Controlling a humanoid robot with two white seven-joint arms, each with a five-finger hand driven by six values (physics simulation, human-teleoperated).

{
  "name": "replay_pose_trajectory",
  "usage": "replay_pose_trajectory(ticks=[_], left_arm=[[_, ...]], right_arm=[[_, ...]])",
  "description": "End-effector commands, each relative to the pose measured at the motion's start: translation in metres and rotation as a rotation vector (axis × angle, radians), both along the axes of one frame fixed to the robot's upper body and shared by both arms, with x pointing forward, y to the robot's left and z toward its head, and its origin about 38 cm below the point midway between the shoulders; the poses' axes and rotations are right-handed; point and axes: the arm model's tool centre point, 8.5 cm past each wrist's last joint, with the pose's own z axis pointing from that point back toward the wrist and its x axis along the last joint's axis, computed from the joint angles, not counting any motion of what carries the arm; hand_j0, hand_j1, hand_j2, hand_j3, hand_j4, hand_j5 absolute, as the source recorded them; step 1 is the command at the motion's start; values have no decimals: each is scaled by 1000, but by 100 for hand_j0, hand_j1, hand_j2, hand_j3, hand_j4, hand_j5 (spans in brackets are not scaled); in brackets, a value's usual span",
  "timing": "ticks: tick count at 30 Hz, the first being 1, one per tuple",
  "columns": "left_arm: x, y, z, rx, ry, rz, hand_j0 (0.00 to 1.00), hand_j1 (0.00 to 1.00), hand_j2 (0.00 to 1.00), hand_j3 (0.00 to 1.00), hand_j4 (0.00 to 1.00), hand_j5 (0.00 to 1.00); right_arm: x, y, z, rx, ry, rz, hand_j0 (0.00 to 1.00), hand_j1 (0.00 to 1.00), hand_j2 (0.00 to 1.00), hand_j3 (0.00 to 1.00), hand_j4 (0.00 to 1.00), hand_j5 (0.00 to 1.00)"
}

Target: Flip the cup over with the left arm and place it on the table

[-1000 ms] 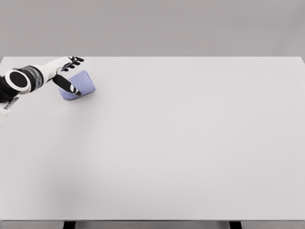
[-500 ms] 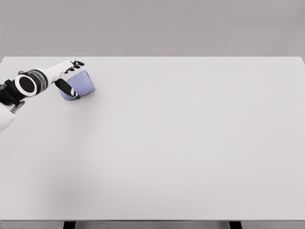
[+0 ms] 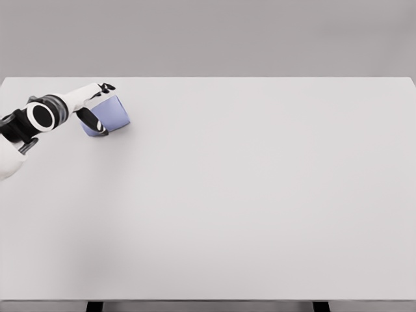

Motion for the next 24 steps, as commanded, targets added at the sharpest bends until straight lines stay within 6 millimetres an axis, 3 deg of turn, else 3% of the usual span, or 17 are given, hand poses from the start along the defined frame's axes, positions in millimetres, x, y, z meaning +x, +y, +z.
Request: replay_pose_trajectory(ticks=[1,24], left_arm=[[1,-3,-1,-1,-1,-4,100,100,100,100,100,100],[8,-22,0,16,-19,-29,100,100,100,100,100,100]], right_arm=[[1,0,0,-1,-2,-1,100,100,100,100,100,100],[1,0,0,1,-2,0,100,100,100,100,100,100]])
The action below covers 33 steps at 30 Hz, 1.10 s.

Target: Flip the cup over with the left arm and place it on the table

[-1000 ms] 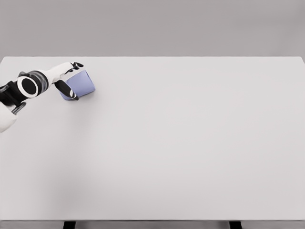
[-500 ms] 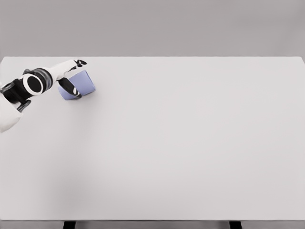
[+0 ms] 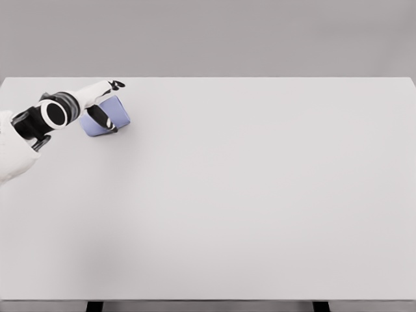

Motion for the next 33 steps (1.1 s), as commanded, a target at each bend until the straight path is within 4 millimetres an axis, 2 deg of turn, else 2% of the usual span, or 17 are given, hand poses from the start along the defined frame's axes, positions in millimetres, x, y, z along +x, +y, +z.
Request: replay_pose_trajectory(ticks=[1,22,26,33], left_arm=[[0,-4,-3,11,4,-9,100,100,100,100,100,100],[4,6,-5,11,11,19,100,100,100,100,100,100],[4,2,-5,6,11,11,88,88,88,88,88,88],[2,-4,-13,20,33,-4,88,88,88,88,88,88]], right_arm=[[0,0,0,1,0,0,100,100,100,100,100,100],[0,0,0,-1,0,-1,100,100,100,100,100,100],[1,0,0,1,-2,0,100,100,100,100,100,100],[1,0,0,1,-2,0,100,100,100,100,100,100]])
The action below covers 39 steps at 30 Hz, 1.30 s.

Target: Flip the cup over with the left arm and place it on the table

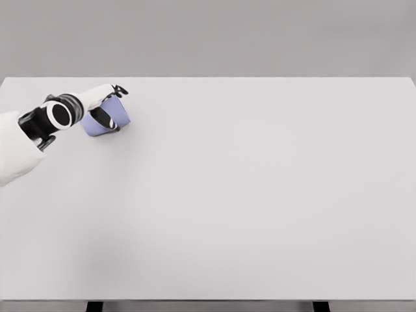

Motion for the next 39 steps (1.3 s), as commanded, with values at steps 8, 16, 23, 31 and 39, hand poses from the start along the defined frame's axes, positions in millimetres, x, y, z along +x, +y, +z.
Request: replay_pose_trajectory(ticks=[8,16,23,31,39], left_arm=[[-1,-2,-2,5,1,-8,74,74,74,74,74,74],[-1,-3,-1,-27,13,-5,63,63,63,63,63,63],[0,-3,2,-39,7,0,63,63,63,63,63,63],[5,-2,17,-73,-17,9,63,63,63,63,63,63],[10,3,35,-167,-34,40,63,63,63,63,63,63]], right_arm=[[-1,0,0,-1,1,-1,100,100,100,100,100,100],[-1,0,0,-1,1,-1,100,100,100,100,100,100],[0,0,0,-1,0,-1,100,100,100,100,100,100],[-1,0,0,1,1,-1,100,100,100,100,100,100],[-1,0,0,-1,1,-1,100,100,100,100,100,100]])
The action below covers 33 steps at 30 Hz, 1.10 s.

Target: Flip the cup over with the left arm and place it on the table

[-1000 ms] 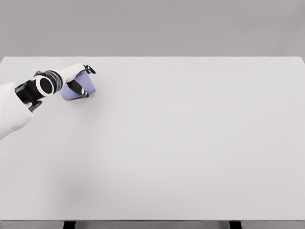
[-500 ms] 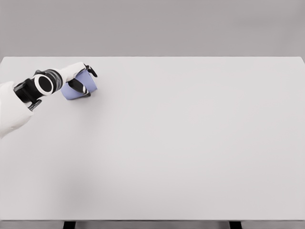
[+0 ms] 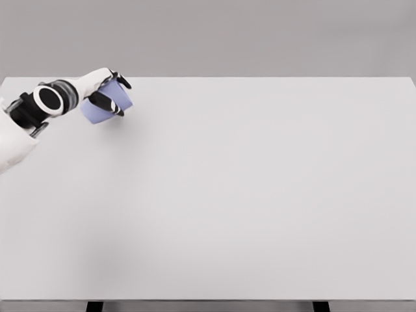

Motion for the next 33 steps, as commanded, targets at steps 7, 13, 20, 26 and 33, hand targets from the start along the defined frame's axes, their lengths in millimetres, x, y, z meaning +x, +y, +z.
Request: replay_pose_trajectory(ticks=[7,13,20,26,33], left_arm=[[5,6,19,-84,-27,31,63,63,63,63,63,63],[5,11,24,-142,-28,50,62,62,62,62,62,62],[4,17,21,-190,-30,76,62,62,62,62,62,62],[3,12,14,-273,-24,95,61,61,61,61,61,61],[0,8,12,-288,-28,80,62,62,62,62,62,62]], right_arm=[[0,0,0,-1,0,-1,100,100,100,100,100,100],[0,0,0,-1,0,-1,100,100,100,100,100,100],[0,0,0,-1,0,-1,100,100,100,100,100,100],[0,0,0,-1,0,-1,100,100,100,100,100,100],[0,0,0,-1,0,-1,100,100,100,100,100,100]])
